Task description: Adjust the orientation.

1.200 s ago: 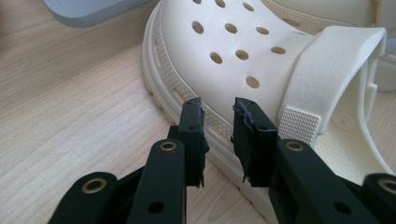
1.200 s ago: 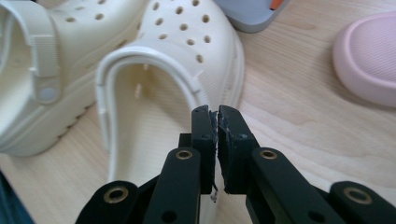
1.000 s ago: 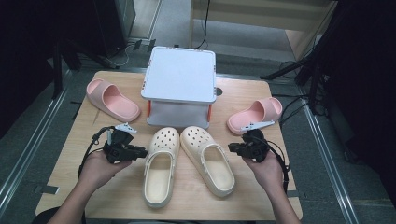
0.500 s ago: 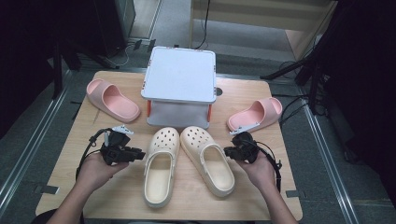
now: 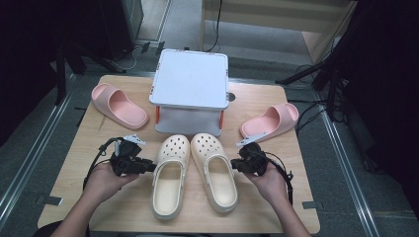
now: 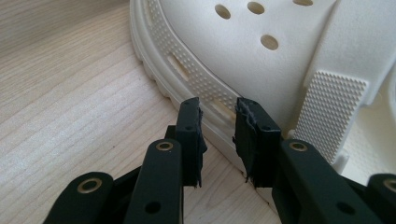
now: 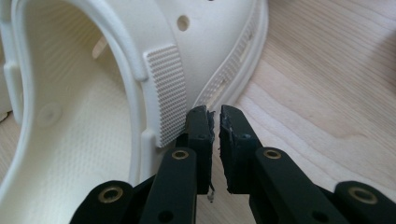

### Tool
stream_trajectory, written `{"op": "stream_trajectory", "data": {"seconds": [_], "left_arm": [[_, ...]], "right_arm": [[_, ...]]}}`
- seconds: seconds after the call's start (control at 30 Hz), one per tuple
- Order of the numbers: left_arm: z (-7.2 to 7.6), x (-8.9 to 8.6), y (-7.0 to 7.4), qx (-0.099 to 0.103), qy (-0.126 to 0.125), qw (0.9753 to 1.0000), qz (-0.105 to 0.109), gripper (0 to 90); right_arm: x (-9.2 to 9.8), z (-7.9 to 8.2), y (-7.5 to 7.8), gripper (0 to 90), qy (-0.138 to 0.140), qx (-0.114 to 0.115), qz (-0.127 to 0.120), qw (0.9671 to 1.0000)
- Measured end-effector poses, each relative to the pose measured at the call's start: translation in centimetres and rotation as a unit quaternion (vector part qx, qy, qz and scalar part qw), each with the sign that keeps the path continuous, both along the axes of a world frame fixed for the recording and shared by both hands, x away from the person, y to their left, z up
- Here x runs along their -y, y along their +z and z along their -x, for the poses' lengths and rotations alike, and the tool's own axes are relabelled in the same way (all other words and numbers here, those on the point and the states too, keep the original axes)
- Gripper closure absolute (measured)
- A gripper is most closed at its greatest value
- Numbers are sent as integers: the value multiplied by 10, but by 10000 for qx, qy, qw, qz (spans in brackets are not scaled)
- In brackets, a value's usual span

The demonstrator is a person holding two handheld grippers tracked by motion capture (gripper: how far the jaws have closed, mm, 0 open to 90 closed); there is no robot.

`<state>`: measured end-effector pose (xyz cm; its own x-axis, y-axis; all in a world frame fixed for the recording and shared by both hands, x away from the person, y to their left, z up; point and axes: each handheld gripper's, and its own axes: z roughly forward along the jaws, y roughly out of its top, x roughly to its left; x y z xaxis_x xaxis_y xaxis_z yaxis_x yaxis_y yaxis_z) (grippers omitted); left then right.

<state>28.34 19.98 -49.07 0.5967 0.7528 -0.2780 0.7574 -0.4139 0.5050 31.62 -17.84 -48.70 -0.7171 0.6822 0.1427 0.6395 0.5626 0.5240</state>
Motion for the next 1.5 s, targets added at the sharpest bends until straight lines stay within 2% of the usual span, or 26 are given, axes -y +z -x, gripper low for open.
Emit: {"op": "stream_trajectory", "data": {"seconds": [0.17, 0.43, 0.6, 0.73, 0.93, 1.03, 1.13, 1.2, 1.27, 1.3, 1.37, 1.4, 1.5], "left_arm": [[0, 0, 0, -42, 5, 10000, 75, 709], [2, 4, -1, -90, -68, 9998, 139, 726], [7, 12, 1, -20, -278, 9996, 79, 727], [8, 17, 0, -63, -365, 9992, 118, 727], [6, 11, 0, -111, -256, 9994, 216, 703], [5, 4, 11, 153, -141, 9988, 453, 747], [5, 2, 23, 401, -110, 9980, 467, 801], [4, 2, 28, 401, -78, 9980, 475, 832], [3, 1, 31, 341, -72, 9982, 492, 836], [1, 0, 36, 242, 10, 9979, 605, 836], [0, -1, 39, 249, 28, 9978, 616, 836], [-1, -1, 42, 263, 20, 9978, 610, 836], [-9, -2, 56, 388, 15, 9969, 685, 830]], "right_arm": [[-10, 7, 0, 837, 122, 11, 27, 9999], [-12, 8, -2, 835, 134, -114, -114, 9998], [-12, 7, -2, 827, 134, -120, -154, 9997], [-12, 6, -4, 827, 143, -139, -215, 9996], [-9, 5, -4, 811, 76, -152, -263, 9995], [-6, 7, 1, 804, 53, -110, -410, 9991], [-1, 11, 10, 773, 14, 10, -599, 9982], [2, 14, 17, 753, -21, 100, -780, 9969], [2, 16, 20, 743, -28, 132, -827, 9965], [3, 21, 27, 743, -21, 199, -972, 9951], [3, 24, 31, 744, 1, 224, -1004, 9947], [3, 30, 39, 743, 25, 308, -1080, 9937], [0, 38, 47, 722, 74, 392, -1223, 9917]]}}
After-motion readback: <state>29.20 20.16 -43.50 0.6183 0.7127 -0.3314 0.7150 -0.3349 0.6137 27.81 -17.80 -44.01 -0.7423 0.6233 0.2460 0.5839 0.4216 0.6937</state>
